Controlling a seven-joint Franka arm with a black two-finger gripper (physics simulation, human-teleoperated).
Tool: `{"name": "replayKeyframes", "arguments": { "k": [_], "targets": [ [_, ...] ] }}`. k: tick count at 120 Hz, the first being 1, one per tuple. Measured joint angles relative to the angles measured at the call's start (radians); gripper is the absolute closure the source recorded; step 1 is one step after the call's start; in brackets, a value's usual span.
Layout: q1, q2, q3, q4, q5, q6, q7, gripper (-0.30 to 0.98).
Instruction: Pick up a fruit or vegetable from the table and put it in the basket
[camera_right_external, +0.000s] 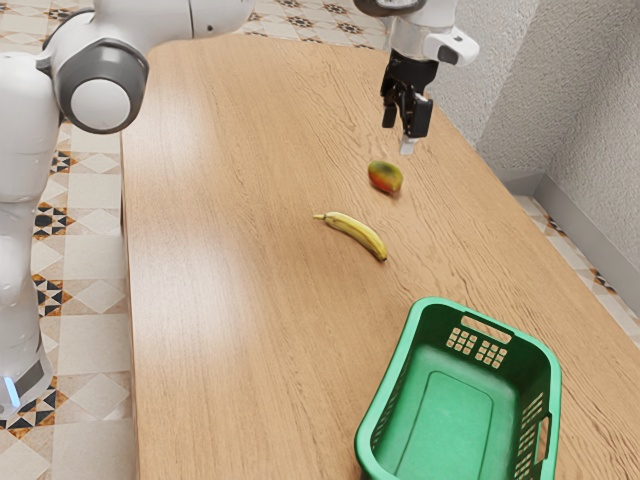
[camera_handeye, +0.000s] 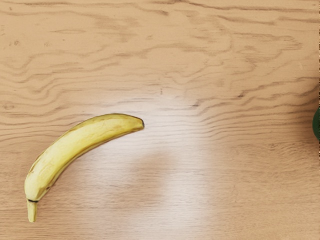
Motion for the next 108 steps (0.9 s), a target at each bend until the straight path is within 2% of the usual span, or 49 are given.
{"name": "replayKeyframes", "arguments": {
  "k": [22, 36, 54, 70, 86, 108],
  "targets": [
    [0.001, -0.002, 0.002, 0.0, -0.007, -0.004, 0.001, 0.0],
    [0.005, -0.002, 0.003, 0.0, 0.003, -0.019, 0.063, 0.0],
    [0.002, -0.001, 0.001, -0.002, 0.014, -0.052, 0.243, 0.0],
    [-0.001, -0.001, 0.001, -0.054, 0.08, -0.048, 0.442, 0.0],
    [0.003, -0.011, 0.005, -0.175, 0.127, 0.036, 0.64, 0.0],
    [0.004, -0.009, 0.005, -0.279, 0.141, 0.171, 0.863, 0.0]
  ]
}}
